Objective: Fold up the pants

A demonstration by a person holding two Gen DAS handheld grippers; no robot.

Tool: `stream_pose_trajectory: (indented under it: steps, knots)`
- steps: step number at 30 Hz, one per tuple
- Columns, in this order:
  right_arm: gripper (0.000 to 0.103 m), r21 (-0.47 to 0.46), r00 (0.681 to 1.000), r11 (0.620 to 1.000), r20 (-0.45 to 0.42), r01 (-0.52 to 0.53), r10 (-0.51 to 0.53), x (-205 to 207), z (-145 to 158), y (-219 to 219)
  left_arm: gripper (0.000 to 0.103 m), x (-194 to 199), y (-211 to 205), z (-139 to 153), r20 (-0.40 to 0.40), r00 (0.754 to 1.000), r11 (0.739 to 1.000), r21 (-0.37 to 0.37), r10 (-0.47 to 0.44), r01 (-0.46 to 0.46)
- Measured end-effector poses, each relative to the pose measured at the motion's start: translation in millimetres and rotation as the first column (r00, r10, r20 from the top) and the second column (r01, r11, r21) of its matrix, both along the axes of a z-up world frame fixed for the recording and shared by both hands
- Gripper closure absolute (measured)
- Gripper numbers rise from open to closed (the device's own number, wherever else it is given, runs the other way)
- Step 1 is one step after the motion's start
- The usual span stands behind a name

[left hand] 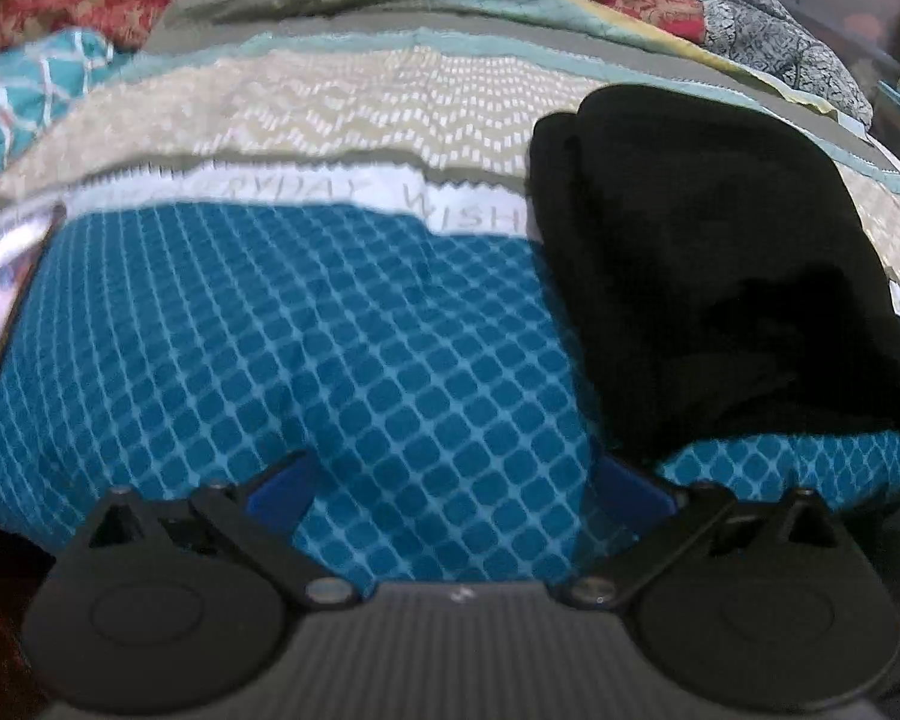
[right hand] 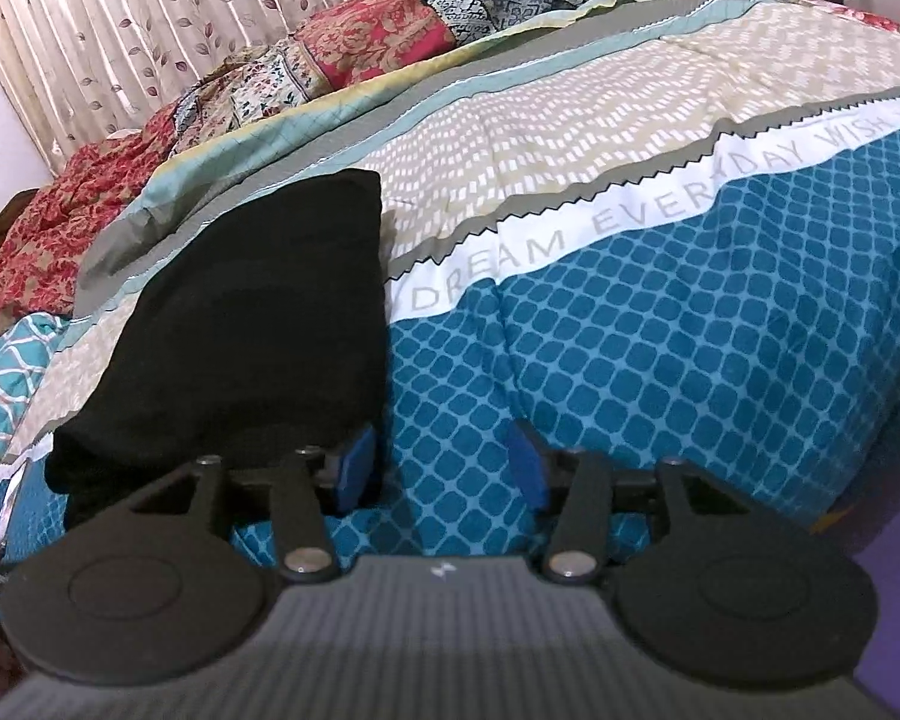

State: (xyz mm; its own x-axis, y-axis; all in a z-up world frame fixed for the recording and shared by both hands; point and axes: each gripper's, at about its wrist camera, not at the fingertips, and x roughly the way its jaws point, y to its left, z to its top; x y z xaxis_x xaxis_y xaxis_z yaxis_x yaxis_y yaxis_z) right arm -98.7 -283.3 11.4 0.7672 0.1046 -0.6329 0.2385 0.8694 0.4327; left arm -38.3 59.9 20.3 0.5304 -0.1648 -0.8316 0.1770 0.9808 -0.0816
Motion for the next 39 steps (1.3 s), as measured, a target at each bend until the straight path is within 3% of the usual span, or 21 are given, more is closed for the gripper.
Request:
stream_pose_trajectory:
  steps: [2, 8, 16, 21, 30, 34, 37, 39]
  knots:
    - [0.040, -0.007, 1.000, 1.000, 0.005, -0.016, 0.016, 0.3, 0.3, 3.3, 0.000, 1.1, 5.9, -3.7, -0.025, 0.999, 0.999, -0.039, 0.023, -0.024]
    - [0.014, -0.007, 0.996, 0.996, 0.015, -0.088, 0.088, 6.2, 0.0, 10.4, 0.000, -0.2, 4.1, -5.4, -0.017, 1.000, 1.000, -0.026, 0.010, -0.011]
    - [0.012, 0.011, 0.996, 0.996, 0.030, -0.087, 0.086, 5.9, -1.1, 12.7, 0.000, -6.1, 7.6, -4.7, -0.022, 1.000, 0.999, -0.044, 0.018, -0.019]
    - [0.012, 0.048, 0.996, 0.996, 0.050, -0.081, 0.079, 2.6, -2.1, 7.7, 0.000, -8.5, 9.8, -20.1, -0.214, 0.976, 0.998, -0.042, 0.027, -0.037]
    - [0.010, 0.105, 0.994, 0.991, 0.076, -0.086, 0.078, -1.4, -3.8, -2.0, 0.000, -34.4, 17.6, 11.7, -0.076, 0.994, 0.997, -0.004, 0.078, -0.079]
    - [0.007, 0.109, 0.993, 0.989, 0.077, -0.100, 0.092, -1.6, -3.4, -2.4, 0.000, -49.6, 18.9, 40.5, 0.098, 0.990, 0.995, 0.023, 0.098, -0.101]
    - [0.003, 0.106, 0.992, 0.988, 0.077, -0.111, 0.103, -0.6, -3.3, -2.5, 0.000, -48.9, 17.6, 65.5, 0.230, 0.969, 0.995, 0.021, 0.093, -0.100]
    - [0.001, 0.110, 0.991, 0.987, 0.080, -0.119, 0.111, 0.0, -3.6, -3.2, 0.000, -35.0, 13.8, 78.7, 0.271, 0.959, 0.996, 0.003, 0.084, -0.088]
